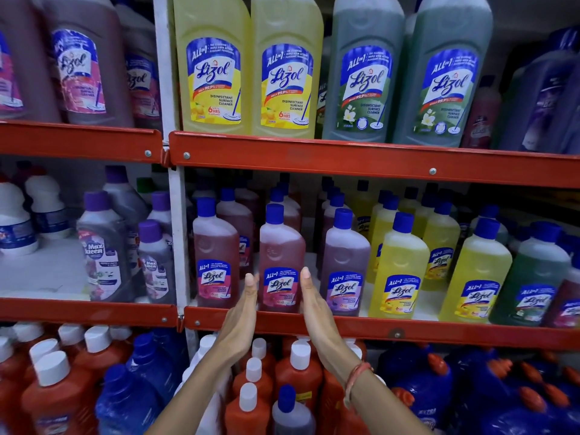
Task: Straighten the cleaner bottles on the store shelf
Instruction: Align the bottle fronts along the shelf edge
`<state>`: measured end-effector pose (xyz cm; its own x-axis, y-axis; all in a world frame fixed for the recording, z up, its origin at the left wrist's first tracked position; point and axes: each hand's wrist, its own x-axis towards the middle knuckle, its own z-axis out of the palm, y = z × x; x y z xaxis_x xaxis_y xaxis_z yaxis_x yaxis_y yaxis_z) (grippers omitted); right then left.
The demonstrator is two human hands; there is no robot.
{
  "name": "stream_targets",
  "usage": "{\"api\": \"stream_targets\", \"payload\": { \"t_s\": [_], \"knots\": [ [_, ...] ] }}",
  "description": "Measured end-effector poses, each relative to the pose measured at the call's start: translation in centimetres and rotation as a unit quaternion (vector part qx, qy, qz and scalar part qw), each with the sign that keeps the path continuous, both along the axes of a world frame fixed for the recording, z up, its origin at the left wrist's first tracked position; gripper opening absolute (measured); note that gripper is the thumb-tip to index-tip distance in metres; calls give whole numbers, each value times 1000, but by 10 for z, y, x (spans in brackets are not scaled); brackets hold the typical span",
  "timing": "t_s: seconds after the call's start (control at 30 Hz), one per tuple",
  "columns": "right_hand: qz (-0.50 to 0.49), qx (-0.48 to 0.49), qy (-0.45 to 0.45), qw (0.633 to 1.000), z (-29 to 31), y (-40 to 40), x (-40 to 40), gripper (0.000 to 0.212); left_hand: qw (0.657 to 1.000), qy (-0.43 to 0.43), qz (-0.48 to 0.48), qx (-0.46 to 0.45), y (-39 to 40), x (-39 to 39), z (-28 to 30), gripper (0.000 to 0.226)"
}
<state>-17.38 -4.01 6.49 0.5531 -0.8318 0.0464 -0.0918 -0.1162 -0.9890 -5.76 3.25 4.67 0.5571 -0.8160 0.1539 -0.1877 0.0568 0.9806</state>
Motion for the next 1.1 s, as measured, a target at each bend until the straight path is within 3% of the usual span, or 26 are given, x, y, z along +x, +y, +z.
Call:
{"api": "stream_targets", "payload": {
  "t_s": [0.4, 0.5, 0.57, 0.67, 0.77, 0.9, 0.97, 1.1],
  "knots": [
    [0, -4, 12, 1000, -4, -5, -5, 89, 1000, -4, -13, 0, 2, 1, -1, 114],
    [7, -2, -9, 1000, -7, -6, -7, 82, 1000, -9, -13, 3, 3, -1, -2, 101],
    [-10, -14, -52, 999, -9, -8, -12, 65, 998, -38, 46, -9, 1, -8, -6, 90],
    [-113, -25, -153, 981, -10, -11, -30, 49, 974, -122, 165, -100, 2, -31, -9, 76],
    [-215, -29, -227, 949, -9, -18, -54, 50, 978, -132, 113, -114, -7, -59, -10, 78],
    [-266, -76, -150, 949, -8, -25, -75, 41, 997, -62, 9, -44, -30, -82, 1, 98],
    [-226, -57, -104, 967, -10, -30, -78, 53, 999, -44, -19, -2, -39, -92, 9, 87],
    [-153, -32, -87, 984, -15, -40, -75, 100, 1000, -11, -14, 19, -49, -100, 13, 83]
  ]
}}
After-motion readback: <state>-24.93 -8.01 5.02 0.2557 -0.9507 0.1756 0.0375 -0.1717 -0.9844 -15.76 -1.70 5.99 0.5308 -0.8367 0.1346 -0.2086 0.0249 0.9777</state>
